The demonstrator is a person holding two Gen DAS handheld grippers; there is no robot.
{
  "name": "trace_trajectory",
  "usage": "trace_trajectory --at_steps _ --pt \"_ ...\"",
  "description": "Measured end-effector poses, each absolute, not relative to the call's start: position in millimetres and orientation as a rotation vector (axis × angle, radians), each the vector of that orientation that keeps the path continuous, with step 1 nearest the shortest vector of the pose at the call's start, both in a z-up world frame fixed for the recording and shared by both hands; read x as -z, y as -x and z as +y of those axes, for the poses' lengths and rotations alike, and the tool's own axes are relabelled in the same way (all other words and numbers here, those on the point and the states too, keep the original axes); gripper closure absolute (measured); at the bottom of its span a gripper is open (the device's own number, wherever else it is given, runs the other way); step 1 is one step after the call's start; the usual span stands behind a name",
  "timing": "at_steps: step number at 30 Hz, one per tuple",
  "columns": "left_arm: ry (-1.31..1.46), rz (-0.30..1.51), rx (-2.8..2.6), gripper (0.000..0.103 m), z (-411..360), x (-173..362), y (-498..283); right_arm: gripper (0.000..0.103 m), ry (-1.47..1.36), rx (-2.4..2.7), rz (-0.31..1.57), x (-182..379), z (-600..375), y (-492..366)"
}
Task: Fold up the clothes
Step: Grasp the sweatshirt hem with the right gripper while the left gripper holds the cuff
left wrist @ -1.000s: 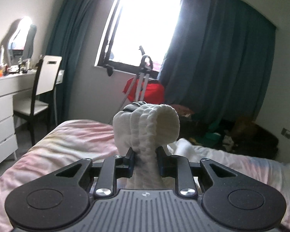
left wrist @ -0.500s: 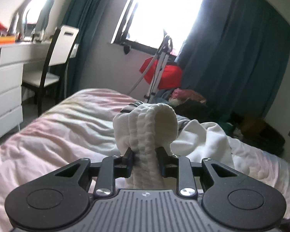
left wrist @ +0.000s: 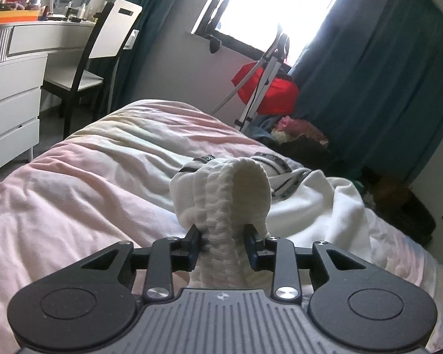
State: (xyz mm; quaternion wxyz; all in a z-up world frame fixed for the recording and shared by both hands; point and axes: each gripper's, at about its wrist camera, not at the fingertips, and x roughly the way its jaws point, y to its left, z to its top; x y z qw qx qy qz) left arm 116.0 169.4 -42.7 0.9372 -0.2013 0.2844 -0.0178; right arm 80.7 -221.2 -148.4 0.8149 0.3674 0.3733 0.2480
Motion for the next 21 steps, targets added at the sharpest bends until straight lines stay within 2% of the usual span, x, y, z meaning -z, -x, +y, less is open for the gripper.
trace_trajectory --at_steps 1,2,6,12,14,17,21 --pt "0.409 0.589 0.031 0.066 168.4 44.3 -117.5 0.051 -0.769 -0.522 0.797 146.8 -220.7 -79.7" --pt "0.407 0.597 0.023 0.066 167.7 46.0 -118.2 0.064 -0.760 -0.513 0.796 144.0 -221.2 -78.7" --pt "0.453 0.633 0.023 0.062 170.4 52.0 -119.8 0.083 -0.780 -0.496 0.773 133.1 -228.8 -73.1" --pt "0.548 0.704 0.042 0.040 183.2 59.8 -118.8 0.089 -0.718 -0.518 0.672 95.2 -233.9 -50.4" --pt "0.566 0.714 0.041 0.028 187.3 58.8 -115.9 0.089 -0.666 -0.506 0.661 88.0 -232.0 -43.7" --pt "0.576 0.705 0.061 0.022 192.4 52.7 -108.6 0.090 -0.578 -0.466 0.679 86.1 -228.0 -37.5" --pt "0.595 0.704 0.075 0.016 193.5 47.7 -101.5 0.090 -0.594 -0.427 0.754 104.1 -228.4 -46.8"
